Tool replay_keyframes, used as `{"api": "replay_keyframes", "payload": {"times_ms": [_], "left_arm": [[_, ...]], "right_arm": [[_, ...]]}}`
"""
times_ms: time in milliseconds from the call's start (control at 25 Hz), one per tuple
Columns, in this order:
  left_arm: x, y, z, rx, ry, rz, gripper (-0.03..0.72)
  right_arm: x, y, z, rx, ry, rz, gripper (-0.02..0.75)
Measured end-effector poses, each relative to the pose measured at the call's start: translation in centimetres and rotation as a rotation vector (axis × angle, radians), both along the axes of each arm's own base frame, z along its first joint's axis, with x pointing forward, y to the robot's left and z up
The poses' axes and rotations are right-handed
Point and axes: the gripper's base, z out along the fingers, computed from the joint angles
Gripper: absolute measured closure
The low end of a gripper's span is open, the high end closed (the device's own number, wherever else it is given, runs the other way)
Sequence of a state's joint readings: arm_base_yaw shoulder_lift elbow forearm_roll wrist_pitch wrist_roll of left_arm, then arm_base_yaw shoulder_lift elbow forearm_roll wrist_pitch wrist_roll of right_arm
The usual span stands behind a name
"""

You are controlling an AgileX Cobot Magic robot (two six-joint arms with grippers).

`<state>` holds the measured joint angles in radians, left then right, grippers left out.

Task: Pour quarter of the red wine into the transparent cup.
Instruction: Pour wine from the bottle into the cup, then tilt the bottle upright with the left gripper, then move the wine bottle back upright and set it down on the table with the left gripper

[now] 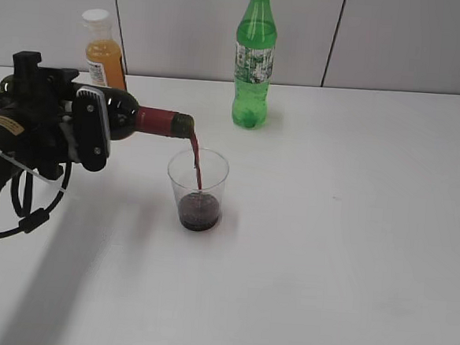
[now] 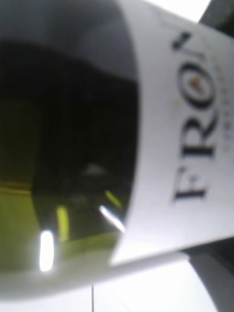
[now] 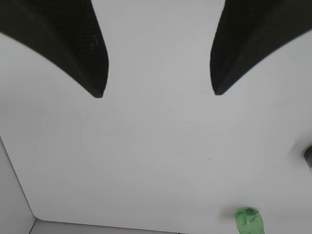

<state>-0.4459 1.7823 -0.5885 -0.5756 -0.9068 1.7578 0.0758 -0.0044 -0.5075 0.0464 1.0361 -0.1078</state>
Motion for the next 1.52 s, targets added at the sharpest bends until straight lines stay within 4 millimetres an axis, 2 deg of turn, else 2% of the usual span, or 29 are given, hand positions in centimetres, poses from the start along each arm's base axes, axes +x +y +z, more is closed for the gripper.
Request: {"api": "replay_keyframes", "payload": {"times_ms": [200,320,840,1040,1200,1280,1520], "left_arm": [[0.0,0.0,0.0,-0.003,0.0,0.001,0.142],[0.0,-0.1,-0.1,-0.076,0.008,0.012,0.142],[-0.4,-2.1,-0.5,-0.73,0.139,-0.017,0.142],[-0.3,-2.6,0.3,-1.121,0.123,0.01,0.142],[0.2,-2.2,0.7,-1.392,0.091,0.039,0.142],[0.7,-2.1,0.6,-1.467,0.105,0.044,0.142],[2.8,-2.8,0.2,-1.548,0.11,-0.013,0.142]], "right_arm": [[0.0,0.0,0.0,0.001,0.0,-0.001,0.206],[0.0,0.0,0.0,0.001,0.0,-0.001,0.206],[0.0,0.0,0.0,0.001,0.0,0.0,0.206],[0.0,0.0,0.0,0.002,0.001,0.0,0.206],[0.0,0.0,0.0,0.002,0.001,0.0,0.206],[0.0,0.0,0.0,0.001,0.001,0.001,0.206],[0.0,0.0,0.0,0.001,0.0,0.0,0.206]]}}
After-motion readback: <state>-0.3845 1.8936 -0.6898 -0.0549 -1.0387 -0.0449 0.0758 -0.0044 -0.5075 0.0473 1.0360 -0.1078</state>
